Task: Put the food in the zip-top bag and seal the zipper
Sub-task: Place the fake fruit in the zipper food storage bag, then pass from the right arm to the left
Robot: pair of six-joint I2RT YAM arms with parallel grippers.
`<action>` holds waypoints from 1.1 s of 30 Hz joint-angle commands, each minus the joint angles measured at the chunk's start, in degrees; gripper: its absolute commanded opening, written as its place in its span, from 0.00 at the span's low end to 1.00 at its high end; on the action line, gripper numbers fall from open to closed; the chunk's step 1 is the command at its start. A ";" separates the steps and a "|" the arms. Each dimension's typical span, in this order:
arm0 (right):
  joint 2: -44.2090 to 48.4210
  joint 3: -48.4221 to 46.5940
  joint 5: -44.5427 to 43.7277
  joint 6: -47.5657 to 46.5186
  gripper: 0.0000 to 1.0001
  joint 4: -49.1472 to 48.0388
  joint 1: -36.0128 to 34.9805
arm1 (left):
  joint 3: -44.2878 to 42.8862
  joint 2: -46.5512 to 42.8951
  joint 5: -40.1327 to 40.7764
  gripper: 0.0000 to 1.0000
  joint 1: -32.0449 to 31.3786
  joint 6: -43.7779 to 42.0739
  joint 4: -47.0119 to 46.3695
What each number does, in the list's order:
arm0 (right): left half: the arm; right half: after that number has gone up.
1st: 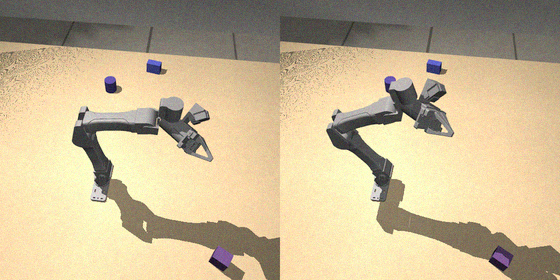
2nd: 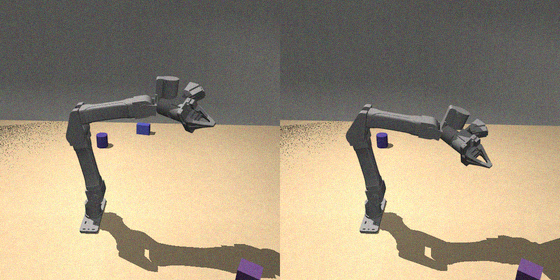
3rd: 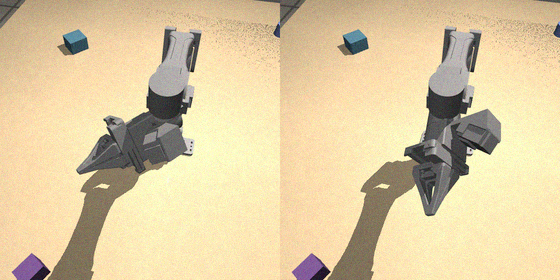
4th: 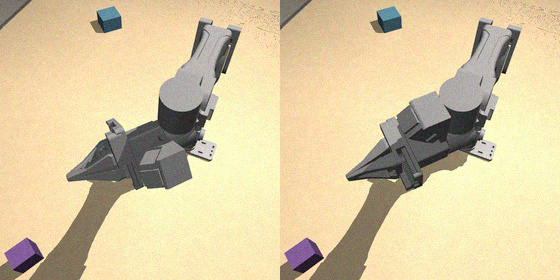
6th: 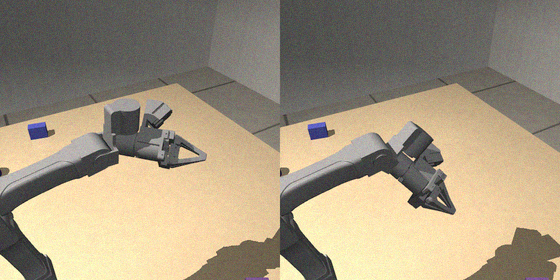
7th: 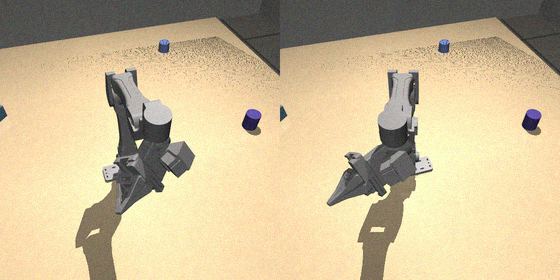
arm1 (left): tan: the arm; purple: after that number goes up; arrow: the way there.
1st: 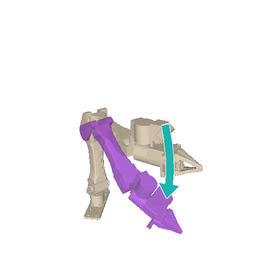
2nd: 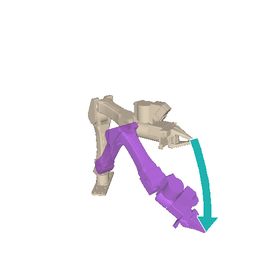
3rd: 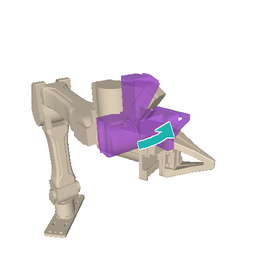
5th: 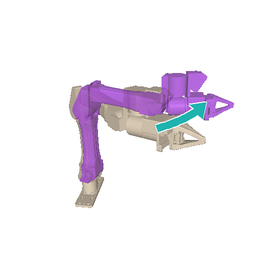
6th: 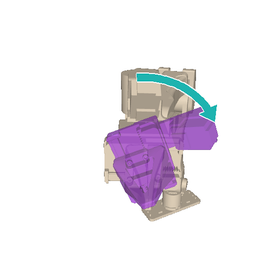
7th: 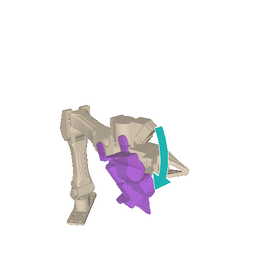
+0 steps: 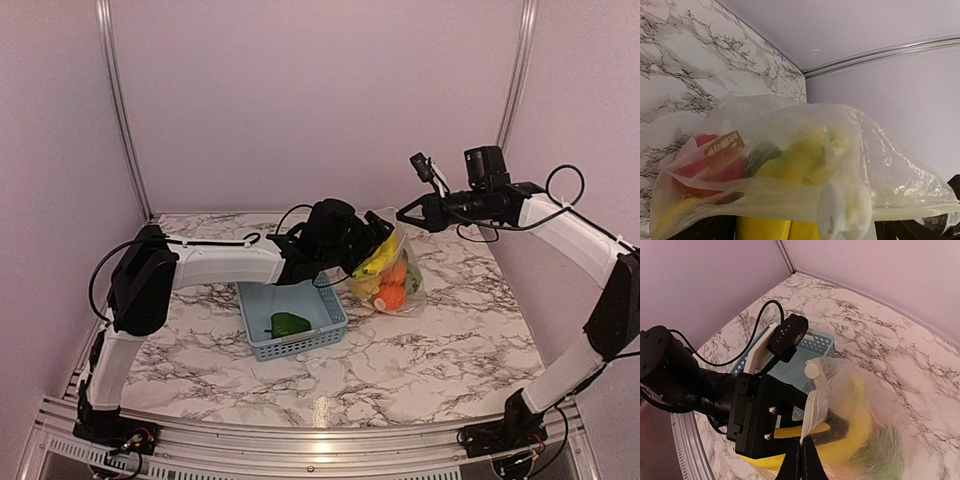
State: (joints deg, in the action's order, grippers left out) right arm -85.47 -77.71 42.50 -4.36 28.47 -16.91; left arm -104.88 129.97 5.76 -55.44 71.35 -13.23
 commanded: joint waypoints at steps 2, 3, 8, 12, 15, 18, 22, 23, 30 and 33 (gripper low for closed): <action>-1.96 -2.79 0.56 1.75 0.00 -2.23 2.82 | -4.75 -5.21 2.85 0.99 -1.87 -11.90 8.05; -2.02 -2.62 0.89 1.91 0.00 -2.43 3.18 | -6.53 -5.24 3.28 0.99 -2.07 -14.00 10.82; -1.94 -1.81 1.69 2.48 0.00 -3.33 3.90 | -8.50 -7.75 7.29 0.99 -2.92 -24.03 18.71; -2.69 -1.81 2.59 2.96 0.00 -3.77 4.05 | -6.64 -9.32 7.70 0.99 -3.36 -29.39 21.23; -3.12 -1.81 3.32 3.35 0.00 -4.02 4.12 | 2.08 -13.51 11.55 0.97 -4.32 -29.86 18.05; -3.22 -1.50 3.72 3.22 0.00 -4.16 4.07 | 8.31 -16.09 13.75 0.89 -4.83 -28.67 18.83; -3.16 -1.16 4.23 2.96 0.00 -4.19 4.03 | 16.58 -18.38 12.44 0.78 -4.94 -27.81 15.66; -3.13 -0.99 4.32 2.99 0.00 -4.35 4.07 | 17.81 -18.32 11.69 0.75 -4.86 -27.61 14.57; -3.10 -0.69 4.34 3.18 0.00 -4.56 4.12 | 15.60 -13.12 8.43 0.65 -4.85 -27.04 12.48; -2.73 -0.36 4.55 3.45 0.00 -4.79 4.07 | 14.97 -11.54 6.97 0.64 -4.85 -27.04 10.80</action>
State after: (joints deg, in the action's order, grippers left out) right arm -88.73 -78.06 45.60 -1.54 26.00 -12.99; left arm -87.88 115.81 14.92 -60.05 44.34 0.27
